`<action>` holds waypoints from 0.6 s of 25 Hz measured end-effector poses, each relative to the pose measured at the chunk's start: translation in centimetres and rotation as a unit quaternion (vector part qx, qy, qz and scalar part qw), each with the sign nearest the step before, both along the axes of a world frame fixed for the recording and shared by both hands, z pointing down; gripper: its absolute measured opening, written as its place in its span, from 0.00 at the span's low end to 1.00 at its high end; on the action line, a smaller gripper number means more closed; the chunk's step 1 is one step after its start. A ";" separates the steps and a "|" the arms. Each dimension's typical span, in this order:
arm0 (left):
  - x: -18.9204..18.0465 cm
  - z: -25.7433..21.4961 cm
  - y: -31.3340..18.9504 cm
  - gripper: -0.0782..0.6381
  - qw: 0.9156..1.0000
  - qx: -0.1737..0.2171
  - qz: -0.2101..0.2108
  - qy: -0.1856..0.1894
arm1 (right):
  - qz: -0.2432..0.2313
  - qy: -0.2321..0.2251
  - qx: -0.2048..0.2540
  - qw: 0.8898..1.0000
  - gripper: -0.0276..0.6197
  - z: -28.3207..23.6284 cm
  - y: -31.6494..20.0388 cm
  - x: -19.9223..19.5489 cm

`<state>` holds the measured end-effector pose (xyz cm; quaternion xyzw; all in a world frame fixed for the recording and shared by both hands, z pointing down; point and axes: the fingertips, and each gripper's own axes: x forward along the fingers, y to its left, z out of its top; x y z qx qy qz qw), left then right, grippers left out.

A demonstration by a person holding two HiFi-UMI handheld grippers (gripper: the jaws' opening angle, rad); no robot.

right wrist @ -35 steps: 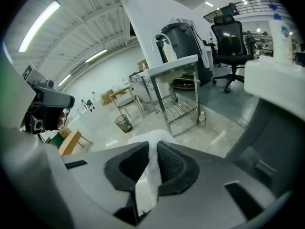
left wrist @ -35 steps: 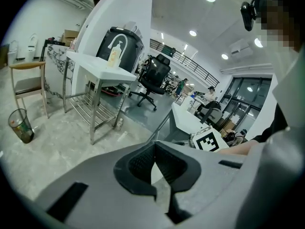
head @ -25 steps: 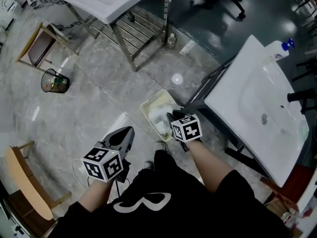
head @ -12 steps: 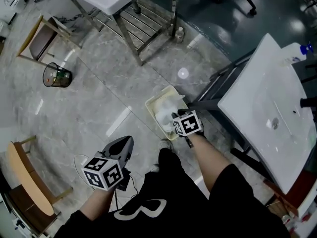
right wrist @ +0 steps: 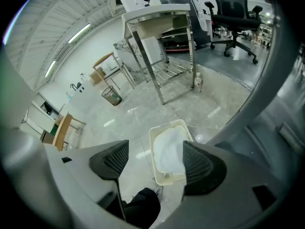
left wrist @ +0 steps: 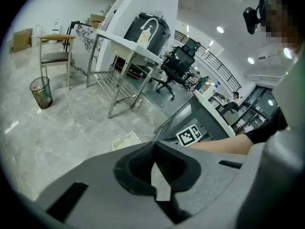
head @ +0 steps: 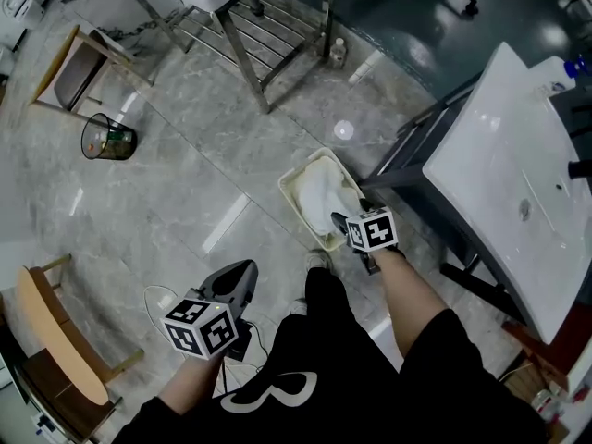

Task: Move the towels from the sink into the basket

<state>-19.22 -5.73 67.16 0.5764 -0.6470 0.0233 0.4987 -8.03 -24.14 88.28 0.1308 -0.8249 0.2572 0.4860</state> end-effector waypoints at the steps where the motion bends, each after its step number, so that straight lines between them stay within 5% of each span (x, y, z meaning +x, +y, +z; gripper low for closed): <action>1: 0.1 -0.3 0.2 0.12 1.000 0.004 0.002 0.001 | 0.010 -0.006 -0.002 1.000 0.56 -0.6 0.2 0.2; 7: 1.1 -2.5 1.2 0.12 0.999 0.026 0.029 -0.002 | 0.059 -0.068 -0.017 0.996 0.56 -5.8 2.5 1.2; 15: 3.3 -6.7 2.7 0.12 0.997 0.066 0.048 0.003 | 0.092 -0.205 -0.017 0.974 0.55 -19.5 6.2 3.0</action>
